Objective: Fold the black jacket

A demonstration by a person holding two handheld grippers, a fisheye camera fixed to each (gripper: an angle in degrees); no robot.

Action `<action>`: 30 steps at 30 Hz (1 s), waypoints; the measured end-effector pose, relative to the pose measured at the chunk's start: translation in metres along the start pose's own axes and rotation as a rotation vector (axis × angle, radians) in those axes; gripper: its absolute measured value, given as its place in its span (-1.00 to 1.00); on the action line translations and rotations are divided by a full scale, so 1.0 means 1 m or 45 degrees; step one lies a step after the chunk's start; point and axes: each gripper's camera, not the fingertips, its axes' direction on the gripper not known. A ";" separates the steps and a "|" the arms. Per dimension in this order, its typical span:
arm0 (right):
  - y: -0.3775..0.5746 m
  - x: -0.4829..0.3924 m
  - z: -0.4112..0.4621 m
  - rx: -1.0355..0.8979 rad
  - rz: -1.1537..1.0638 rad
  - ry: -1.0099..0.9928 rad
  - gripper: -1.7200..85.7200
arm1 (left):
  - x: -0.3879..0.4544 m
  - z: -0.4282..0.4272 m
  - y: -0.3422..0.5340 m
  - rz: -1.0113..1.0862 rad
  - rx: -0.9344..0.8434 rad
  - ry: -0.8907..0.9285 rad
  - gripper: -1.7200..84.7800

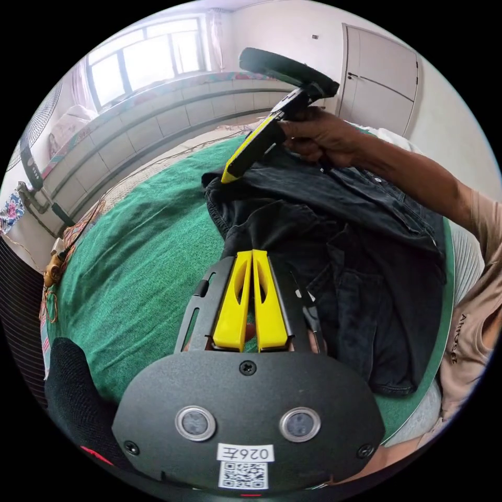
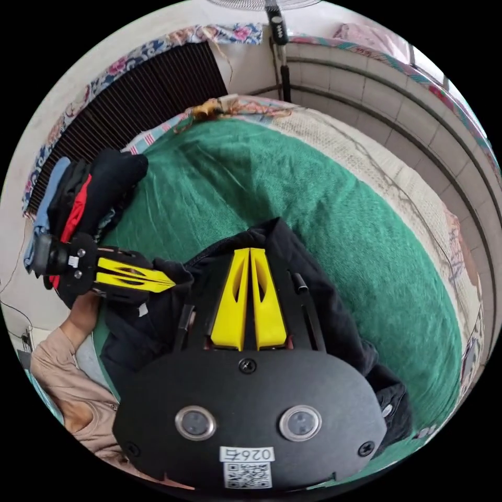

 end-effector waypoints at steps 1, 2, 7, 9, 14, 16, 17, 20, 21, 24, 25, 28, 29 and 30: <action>0.025 -0.001 -0.029 0.116 -0.005 -0.005 -0.98 | 0.002 -0.006 0.004 0.002 0.036 -0.051 -0.98; 0.040 -0.002 -0.045 0.162 -0.004 0.007 -0.98 | 0.004 -0.011 0.007 0.003 0.065 -0.083 -0.98; 0.199 -0.025 -0.135 0.171 0.000 0.276 -0.98 | 0.022 -0.078 0.018 -0.080 0.441 -0.117 -0.98; 0.255 -0.032 -0.144 0.116 0.076 0.247 -0.98 | 0.034 -0.093 0.010 -0.061 0.477 -0.047 -0.98; 0.363 -0.053 -0.124 0.053 0.227 -0.038 -0.98 | 0.066 -0.100 -0.007 -0.192 0.498 0.104 -0.98; 0.392 -0.056 -0.098 -0.114 0.257 -0.077 -0.98 | 0.092 -0.093 -0.010 -0.193 0.452 0.193 -0.98; 0.400 -0.057 -0.094 -0.137 0.255 -0.072 -0.98 | 0.100 -0.093 -0.009 -0.194 0.452 0.195 -0.98; 0.435 -0.066 -0.109 -0.065 0.239 0.024 -0.98 | 0.139 -0.091 -0.010 -0.183 0.486 0.165 -0.98; 0.450 -0.069 -0.127 0.027 0.230 0.108 -0.98 | 0.150 -0.088 -0.015 -0.175 0.489 0.171 -0.98; 0.501 -0.061 -0.174 0.294 0.338 0.322 -0.99 | 0.173 -0.073 -0.045 -0.165 0.463 0.265 -0.98; 0.522 -0.051 -0.185 0.339 0.403 0.335 -0.99 | 0.182 -0.065 -0.062 -0.162 0.452 0.319 -0.98; 0.573 -0.015 -0.196 0.357 0.616 0.243 -0.97 | 0.213 -0.036 -0.112 -0.120 0.413 0.445 -0.98; 0.582 -0.008 -0.197 0.357 0.653 0.242 -0.96 | 0.221 -0.029 -0.123 -0.113 0.401 0.465 -0.98; 0.599 0.004 -0.202 0.373 0.728 0.267 -0.93 | 0.237 -0.013 -0.146 -0.105 0.357 0.492 -0.98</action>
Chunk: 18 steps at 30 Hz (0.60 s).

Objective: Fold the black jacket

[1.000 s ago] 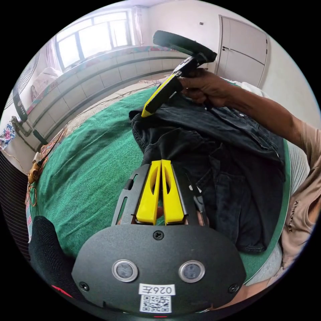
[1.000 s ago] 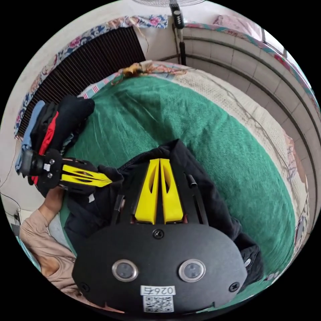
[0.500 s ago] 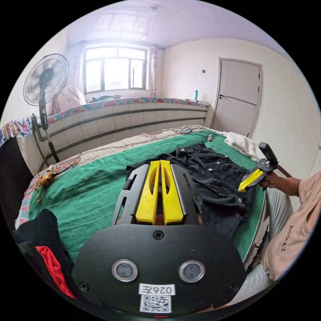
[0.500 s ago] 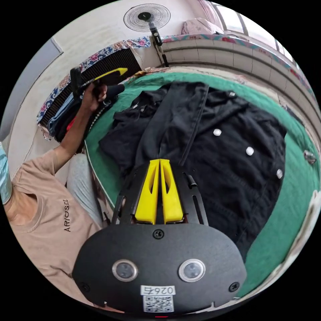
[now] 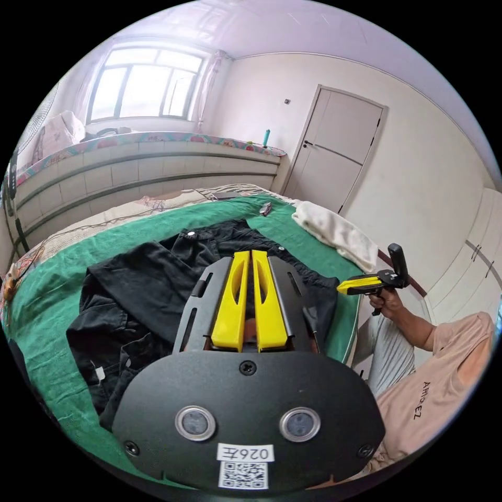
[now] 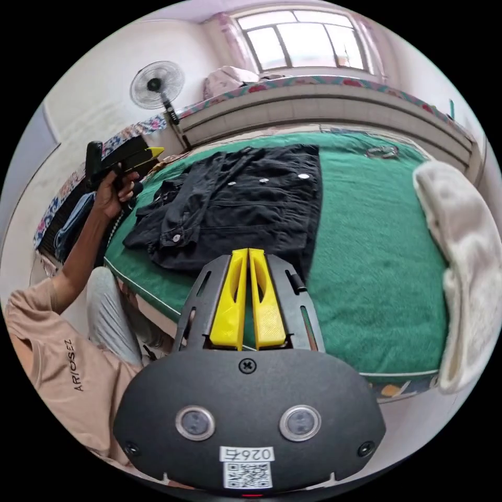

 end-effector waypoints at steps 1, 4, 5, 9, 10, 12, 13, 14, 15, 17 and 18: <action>0.005 0.017 -0.004 0.023 0.070 0.041 -0.89 | 0.010 0.028 -0.015 0.002 -0.059 0.015 -0.97; 0.014 0.048 -0.008 0.033 0.158 0.051 -0.81 | 0.033 0.100 -0.051 0.008 -0.207 -0.009 -0.91; 0.016 0.053 -0.008 0.031 0.175 0.039 -0.79 | 0.037 0.113 -0.058 0.007 -0.237 -0.025 -0.87; 0.028 0.086 -0.007 0.064 0.276 -0.132 -0.69 | 0.060 0.206 -0.101 0.015 -0.464 -0.047 -0.60; 0.031 0.094 -0.006 0.078 0.300 -0.192 -0.68 | 0.063 0.228 -0.111 -0.007 -0.514 -0.058 -0.56; 0.033 0.106 0.000 0.070 0.336 -0.288 -0.65 | 0.066 0.259 -0.124 -0.028 -0.596 -0.083 -0.52; 0.034 0.113 0.007 0.047 0.359 -0.350 -0.65 | 0.066 0.279 -0.129 -0.054 -0.661 -0.115 -0.51; 0.035 0.115 0.011 0.039 0.369 -0.367 -0.65 | 0.066 0.290 -0.131 -0.070 -0.708 -0.137 -0.51; 0.035 0.119 0.012 0.053 0.381 -0.342 -0.68 | 0.066 0.305 -0.134 -0.082 -0.774 -0.219 -0.52; 0.033 0.123 0.014 0.034 0.367 -0.285 -0.76 | 0.075 0.314 -0.140 -0.028 -0.813 -0.451 -0.58; 0.031 0.127 0.017 0.006 0.342 -0.327 -0.83 | 0.080 0.320 -0.145 0.012 -0.846 -0.504 -0.64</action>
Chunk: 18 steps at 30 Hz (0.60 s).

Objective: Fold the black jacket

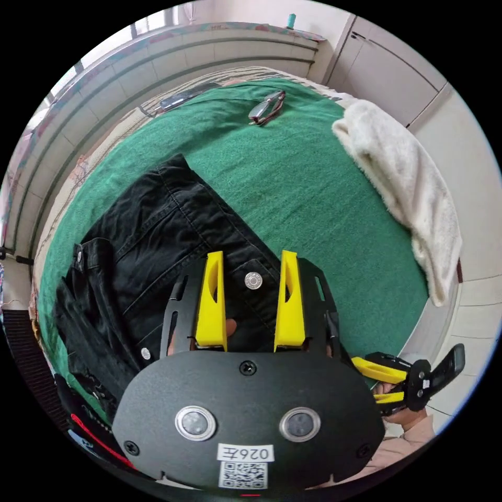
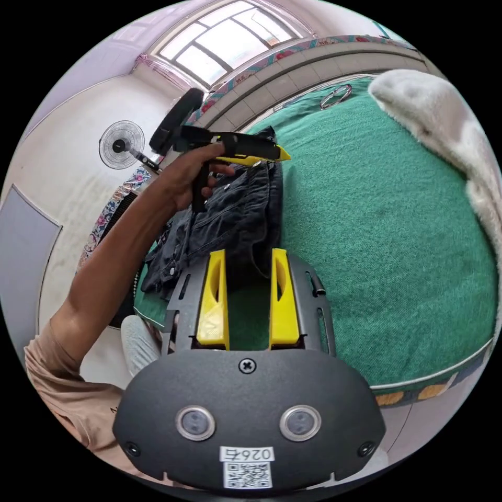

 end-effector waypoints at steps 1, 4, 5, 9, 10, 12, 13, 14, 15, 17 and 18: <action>-0.001 0.004 -0.001 -0.011 -0.005 -0.067 -0.90 | 0.002 -0.002 -0.004 0.026 -0.011 -0.031 -0.65; 0.004 0.010 -0.019 0.093 -0.032 -0.174 -0.96 | -0.009 -0.011 -0.014 0.081 -0.037 -0.016 -0.73; 0.005 0.011 -0.023 0.106 -0.042 -0.192 -0.97 | -0.014 -0.014 -0.014 0.087 -0.028 -0.002 -0.77; 0.012 0.009 -0.039 0.180 -0.110 -0.230 -0.99 | -0.067 -0.032 -0.011 0.061 0.041 0.289 -0.87; 0.013 0.007 -0.040 0.192 -0.124 -0.243 -0.99 | -0.089 -0.041 -0.005 0.035 0.092 0.412 -0.89; 0.014 0.003 -0.042 0.204 -0.151 -0.293 -1.00 | -0.130 -0.060 0.011 -0.011 0.224 0.615 -0.91; 0.014 -0.001 -0.044 0.220 -0.172 -0.334 -1.00 | -0.161 -0.073 0.026 -0.058 0.316 0.752 -0.92; 0.014 -0.004 -0.045 0.230 -0.186 -0.352 -1.00 | -0.177 -0.080 0.034 -0.080 0.369 0.818 -0.93; 0.013 -0.013 -0.046 0.244 -0.224 -0.388 -1.00 | -0.210 -0.094 0.054 -0.124 0.469 0.933 -0.93; 0.007 -0.031 -0.045 0.261 -0.307 -0.440 -0.99 | -0.260 -0.114 0.086 -0.189 0.586 1.054 -0.94; 0.002 -0.048 -0.041 0.260 -0.363 -0.478 -0.99 | -0.295 -0.128 0.110 -0.228 0.653 1.097 -0.95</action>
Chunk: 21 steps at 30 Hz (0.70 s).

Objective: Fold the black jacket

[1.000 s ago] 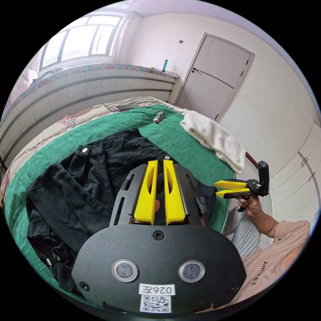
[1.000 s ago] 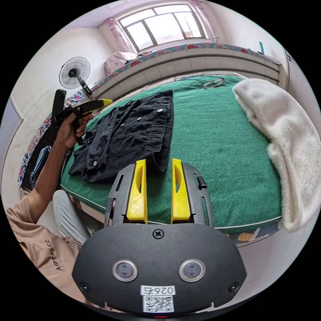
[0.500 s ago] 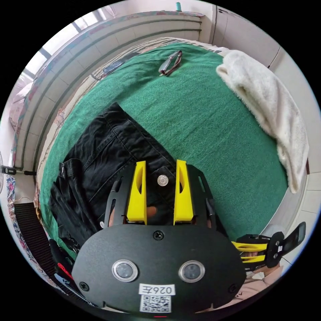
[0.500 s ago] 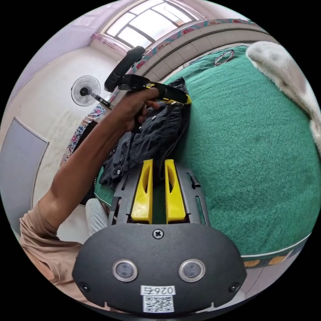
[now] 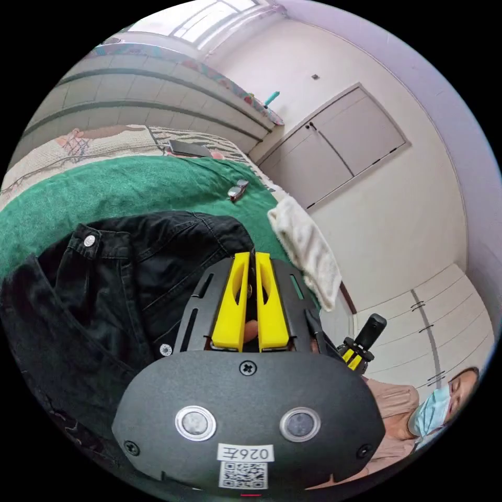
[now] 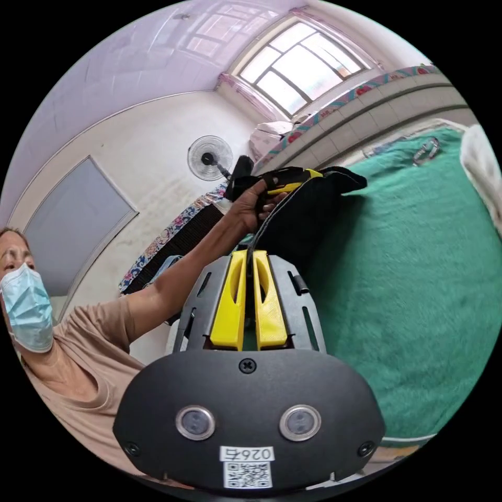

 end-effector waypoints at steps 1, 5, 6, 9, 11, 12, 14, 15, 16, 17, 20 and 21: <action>-0.009 -0.014 0.016 -0.025 -0.051 -0.045 -0.99 | -0.009 -0.042 0.006 -0.007 0.062 0.023 -0.95; -0.028 -0.063 0.088 -0.190 -0.223 -0.116 -0.99 | -0.037 -0.161 0.036 -0.008 0.194 -0.043 -0.95; -0.033 -0.079 0.117 -0.250 -0.261 -0.161 -0.99 | -0.051 -0.197 0.051 -0.029 0.239 -0.067 -0.95; -0.034 -0.111 0.195 -0.413 -0.330 -0.250 -1.00 | -0.092 -0.271 0.094 -0.115 0.342 -0.116 -0.95; -0.026 -0.126 0.243 -0.508 -0.343 -0.262 -1.00 | -0.123 -0.301 0.119 -0.191 0.376 -0.111 -0.95; -0.019 -0.133 0.273 -0.570 -0.333 -0.269 -1.00 | -0.143 -0.314 0.134 -0.257 0.383 -0.106 -0.95; -0.006 -0.140 0.317 -0.683 -0.309 -0.255 -0.99 | -0.172 -0.326 0.155 -0.354 0.391 -0.095 -0.94; 0.002 -0.143 0.342 -0.756 -0.294 -0.220 -0.99 | -0.189 -0.330 0.168 -0.422 0.404 -0.059 -0.93; 0.011 -0.145 0.364 -0.826 -0.285 -0.174 -0.98 | -0.203 -0.334 0.179 -0.481 0.421 -0.026 -0.92; 0.015 -0.146 0.372 -0.853 -0.282 -0.148 -0.98 | -0.208 -0.336 0.184 -0.501 0.438 -0.014 -0.91; 0.030 -0.153 0.398 -0.944 -0.293 -0.098 -0.90 | -0.209 -0.359 0.204 -0.488 0.611 0.058 -0.87; 0.033 -0.157 0.399 -0.942 -0.304 -0.109 -0.87 | -0.200 -0.370 0.208 -0.452 0.670 0.062 -0.88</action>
